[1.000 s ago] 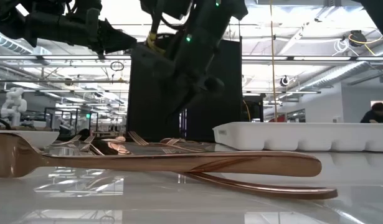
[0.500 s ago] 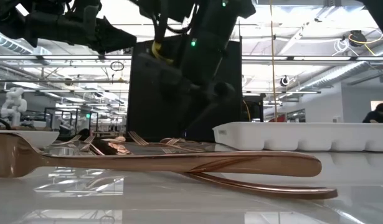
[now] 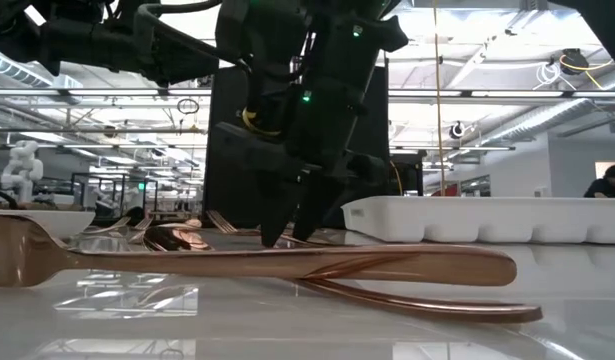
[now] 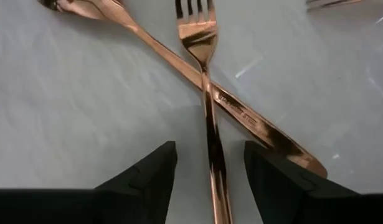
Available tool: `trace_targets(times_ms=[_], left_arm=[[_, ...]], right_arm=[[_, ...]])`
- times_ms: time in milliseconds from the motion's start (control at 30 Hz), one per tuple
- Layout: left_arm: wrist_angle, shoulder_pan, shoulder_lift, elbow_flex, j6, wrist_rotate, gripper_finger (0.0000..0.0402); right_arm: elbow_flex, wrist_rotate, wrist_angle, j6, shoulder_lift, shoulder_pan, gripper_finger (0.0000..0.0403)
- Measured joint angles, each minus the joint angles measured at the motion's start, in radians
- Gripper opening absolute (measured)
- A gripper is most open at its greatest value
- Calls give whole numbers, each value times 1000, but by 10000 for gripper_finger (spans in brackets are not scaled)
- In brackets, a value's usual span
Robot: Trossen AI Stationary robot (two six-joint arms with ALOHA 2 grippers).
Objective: Sort silverware
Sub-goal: Put the bronze fork into the silverware tray
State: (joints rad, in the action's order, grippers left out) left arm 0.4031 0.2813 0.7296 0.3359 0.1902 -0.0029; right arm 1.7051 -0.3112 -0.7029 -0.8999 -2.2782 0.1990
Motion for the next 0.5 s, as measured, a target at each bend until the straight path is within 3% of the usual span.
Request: trace_targets(times_ms=[200,500], left_arm=[[-1,0,0,0,0,0,171],[-1,0,0,0,1,0,171]], right_arm=[[0,-5,2,-22,-4,0,144],[-1,-53,2,-31,-4,3,31]])
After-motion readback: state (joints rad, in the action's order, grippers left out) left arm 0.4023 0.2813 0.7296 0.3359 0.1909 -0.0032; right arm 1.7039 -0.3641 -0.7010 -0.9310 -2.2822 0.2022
